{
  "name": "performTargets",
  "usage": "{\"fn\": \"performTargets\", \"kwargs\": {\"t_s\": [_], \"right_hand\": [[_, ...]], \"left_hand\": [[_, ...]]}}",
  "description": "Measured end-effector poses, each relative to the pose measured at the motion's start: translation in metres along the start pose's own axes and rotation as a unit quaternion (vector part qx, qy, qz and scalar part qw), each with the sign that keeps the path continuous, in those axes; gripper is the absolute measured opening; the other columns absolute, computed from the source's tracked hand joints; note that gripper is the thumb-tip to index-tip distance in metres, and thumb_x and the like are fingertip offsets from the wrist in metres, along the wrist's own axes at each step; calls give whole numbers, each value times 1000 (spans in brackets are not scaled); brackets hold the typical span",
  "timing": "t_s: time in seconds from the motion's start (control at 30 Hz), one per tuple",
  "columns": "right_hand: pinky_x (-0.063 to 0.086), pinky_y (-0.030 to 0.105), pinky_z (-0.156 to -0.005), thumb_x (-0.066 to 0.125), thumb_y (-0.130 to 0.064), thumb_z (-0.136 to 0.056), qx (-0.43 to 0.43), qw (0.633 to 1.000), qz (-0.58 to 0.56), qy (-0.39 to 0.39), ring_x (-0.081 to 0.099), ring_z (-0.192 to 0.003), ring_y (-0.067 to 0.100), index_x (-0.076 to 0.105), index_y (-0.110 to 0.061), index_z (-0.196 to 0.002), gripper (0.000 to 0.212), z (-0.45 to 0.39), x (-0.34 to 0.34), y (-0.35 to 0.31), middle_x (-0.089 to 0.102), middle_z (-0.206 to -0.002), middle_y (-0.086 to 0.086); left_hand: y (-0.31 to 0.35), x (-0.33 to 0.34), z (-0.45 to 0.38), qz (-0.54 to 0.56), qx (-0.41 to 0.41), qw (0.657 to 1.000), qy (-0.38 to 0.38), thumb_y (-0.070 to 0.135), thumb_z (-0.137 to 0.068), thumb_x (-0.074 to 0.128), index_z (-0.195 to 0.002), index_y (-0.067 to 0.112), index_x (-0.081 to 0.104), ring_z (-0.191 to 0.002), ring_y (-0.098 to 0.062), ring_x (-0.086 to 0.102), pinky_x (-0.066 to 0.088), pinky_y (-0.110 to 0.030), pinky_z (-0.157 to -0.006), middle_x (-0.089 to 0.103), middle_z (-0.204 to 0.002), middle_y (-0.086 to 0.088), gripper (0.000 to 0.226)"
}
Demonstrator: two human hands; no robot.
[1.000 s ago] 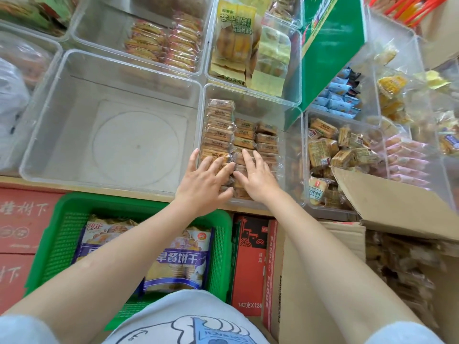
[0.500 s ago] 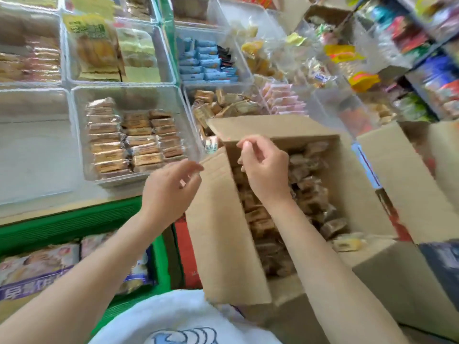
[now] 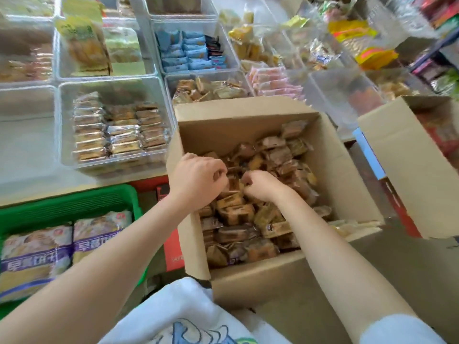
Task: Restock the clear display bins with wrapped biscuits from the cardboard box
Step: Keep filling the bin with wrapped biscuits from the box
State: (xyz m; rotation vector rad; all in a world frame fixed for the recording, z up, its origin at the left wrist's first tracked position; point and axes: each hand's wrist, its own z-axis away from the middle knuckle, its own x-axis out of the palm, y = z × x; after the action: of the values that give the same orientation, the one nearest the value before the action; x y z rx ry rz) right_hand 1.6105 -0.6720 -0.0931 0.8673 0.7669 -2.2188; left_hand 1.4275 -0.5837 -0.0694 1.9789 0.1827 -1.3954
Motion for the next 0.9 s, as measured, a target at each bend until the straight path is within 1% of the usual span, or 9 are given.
{"fn": "performTargets", "kwargs": {"t_s": [0.17, 0.23, 0.33, 0.4, 0.53, 0.67, 0.77, 0.83, 0.9], "right_hand": [[50, 37, -96, 57, -30, -98, 7, 995, 85, -45, 51, -129, 29, 38, -18, -153, 59, -40, 17, -10, 45, -151, 12], [53, 37, -95, 64, -39, -92, 11, 994, 92, -64, 55, -123, 29, 40, -14, -151, 68, -44, 21, -13, 50, -144, 12], [52, 40, -99, 74, -48, -81, 22, 991, 113, -73, 51, -126, 31, 43, -10, -148, 83, -44, 24, -13, 47, -144, 13], [53, 40, -95, 74, -44, -81, 25, 992, 105, -62, 53, -123, 31, 43, -9, -145, 80, -43, 24, -10, 49, -142, 13], [52, 34, -77, 73, -26, -89, 10, 996, -4, -93, 60, -106, 26, 41, -11, -142, 63, -31, 10, -3, 56, -122, 8], [51, 32, -73, 67, -43, -93, -26, 989, -142, -45, 65, -96, 19, 52, -13, -131, 50, -2, -24, 6, 64, -116, 4], [47, 33, -65, 62, -41, -97, -86, 934, -345, -20, 64, -73, 15, 62, -6, -118, 41, 29, -55, 0, 72, -93, 3], [42, 32, -61, 57, -37, -100, -132, 890, -437, -8, 58, -67, 16, 62, -6, -117, 35, 46, -75, -14, 71, -92, 7], [44, 32, -63, 56, -34, -102, -172, 862, -478, -3, 58, -73, 21, 61, -11, -118, 29, 58, -88, -39, 70, -100, 10]], "left_hand": [[0, -2, 3, -21, 3, 1000, 3, 28, -93, 59, -89, 27, 78, -75, -12, 66, 37, -28, -87, 74, -83, 11, 19], [1, -2, 5, -30, -4, 1000, 5, 28, -93, 57, -88, 27, 78, -75, -11, 64, 31, -24, -85, 73, -81, 11, 21], [-1, 1, 8, -39, -1, 999, 16, 29, -94, 56, -87, 28, 78, -74, -9, 64, 29, -21, -83, 73, -80, 12, 23], [-1, 1, 9, -40, 5, 999, 21, 30, -95, 55, -86, 28, 78, -73, -8, 63, 32, -23, -84, 73, -80, 12, 24], [-1, 2, 9, -40, 18, 999, 31, 27, -95, 57, -86, 27, 78, -71, -8, 62, 36, -25, -85, 73, -79, 12, 22], [1, 1, 10, -1, 4, 999, 45, 24, -94, 58, -87, 25, 78, -69, -10, 61, 40, -28, -87, 73, -80, 12, 21], [9, -8, 8, 67, -42, 996, 43, 27, -100, 56, -114, 26, 71, -80, -7, 62, 47, -33, -92, 65, -88, 17, 21], [16, -28, 0, 239, -127, 962, 18, 33, -103, 54, -137, 28, 52, -93, -2, 61, 50, -22, -85, 62, -103, 15, 35], [13, -60, -12, 453, -204, 868, 3, 36, -102, 55, -139, 31, 42, -99, 0, 61, 54, -15, -71, 61, -111, 11, 39]]}}
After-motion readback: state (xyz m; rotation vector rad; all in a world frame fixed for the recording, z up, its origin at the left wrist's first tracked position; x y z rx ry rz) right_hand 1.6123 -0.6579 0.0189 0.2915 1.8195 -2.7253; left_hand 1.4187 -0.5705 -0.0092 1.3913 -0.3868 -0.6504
